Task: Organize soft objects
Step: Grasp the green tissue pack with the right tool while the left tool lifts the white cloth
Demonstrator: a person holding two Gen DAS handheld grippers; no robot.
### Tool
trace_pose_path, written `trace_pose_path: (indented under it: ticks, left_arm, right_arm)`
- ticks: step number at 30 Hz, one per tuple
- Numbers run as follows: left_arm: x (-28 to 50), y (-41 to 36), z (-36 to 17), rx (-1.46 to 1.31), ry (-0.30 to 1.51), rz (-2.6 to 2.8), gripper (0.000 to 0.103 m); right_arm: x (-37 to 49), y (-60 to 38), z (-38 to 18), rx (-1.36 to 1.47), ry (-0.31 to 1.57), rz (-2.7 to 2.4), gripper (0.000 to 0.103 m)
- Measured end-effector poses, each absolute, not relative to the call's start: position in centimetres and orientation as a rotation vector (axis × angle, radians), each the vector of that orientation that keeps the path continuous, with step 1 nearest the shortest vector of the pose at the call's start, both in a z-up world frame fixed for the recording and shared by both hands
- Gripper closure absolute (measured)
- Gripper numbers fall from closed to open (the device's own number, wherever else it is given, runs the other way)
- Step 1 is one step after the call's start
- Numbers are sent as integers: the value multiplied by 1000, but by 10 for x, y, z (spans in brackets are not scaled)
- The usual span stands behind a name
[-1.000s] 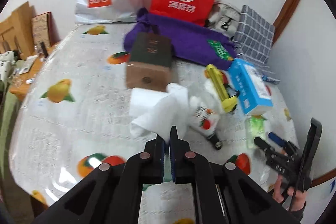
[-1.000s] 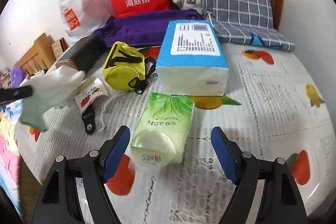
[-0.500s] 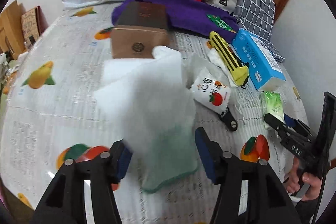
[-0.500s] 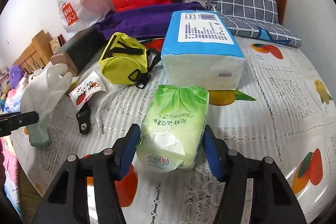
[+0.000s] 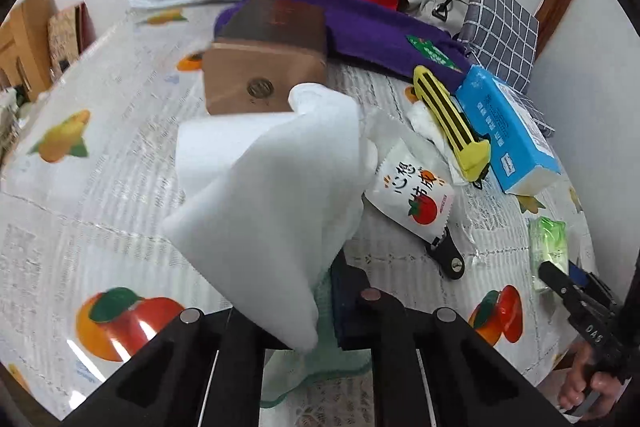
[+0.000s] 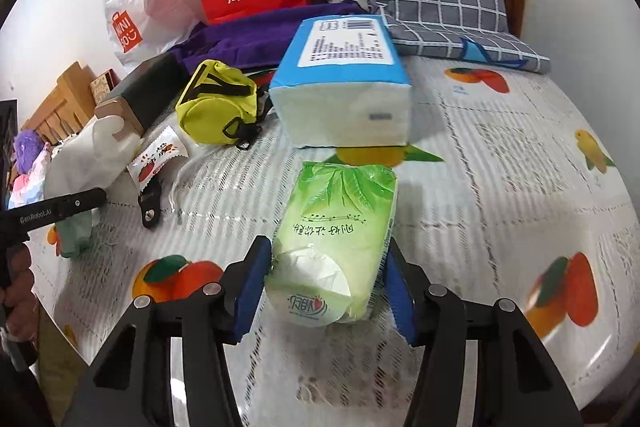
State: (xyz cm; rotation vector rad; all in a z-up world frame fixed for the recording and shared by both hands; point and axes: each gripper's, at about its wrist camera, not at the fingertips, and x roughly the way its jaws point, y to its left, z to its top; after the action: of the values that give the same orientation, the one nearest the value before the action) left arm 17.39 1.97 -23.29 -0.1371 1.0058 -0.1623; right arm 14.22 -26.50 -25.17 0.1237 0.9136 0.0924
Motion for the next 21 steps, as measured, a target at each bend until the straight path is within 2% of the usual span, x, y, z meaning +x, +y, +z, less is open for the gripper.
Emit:
trace_pose_path:
  ticks: [5, 8, 12, 14, 15, 16, 17, 18, 19, 21]
  left_arm:
    - [165, 23, -210, -151, 947, -198, 93]
    - [163, 23, -194, -146, 911, -213, 93]
    - [166, 26, -180, -156, 891, -219, 93]
    - [166, 26, -175, -156, 880, -221, 93]
    - [167, 26, -171, -155, 873, -222, 93]
    - [167, 27, -168, -155, 866, -224, 93]
    - [168, 27, -166, -156, 863, -225, 93]
    - [168, 27, -164, -158, 859, -229, 93]
    - [170, 26, -161, -159, 855, -234, 93]
    - [173, 25, -158, -156, 850, -240, 93]
  right_arm:
    - [136, -269, -243, 140, 906, 89, 55]
    - [136, -271, -239, 162, 906, 106, 83]
    - [140, -272, -240, 174, 934, 114, 82]
    - [140, -273, -239, 180, 939, 106, 78]
    - [140, -273, -238, 176, 938, 97, 72]
    - [139, -273, -237, 169, 935, 91, 59]
    - [139, -273, -236, 162, 929, 80, 50]
    - [138, -273, -235, 159, 922, 73, 34]
    - [138, -272, -235, 159, 914, 73, 29]
    - [141, -270, -237, 162, 920, 76, 27]
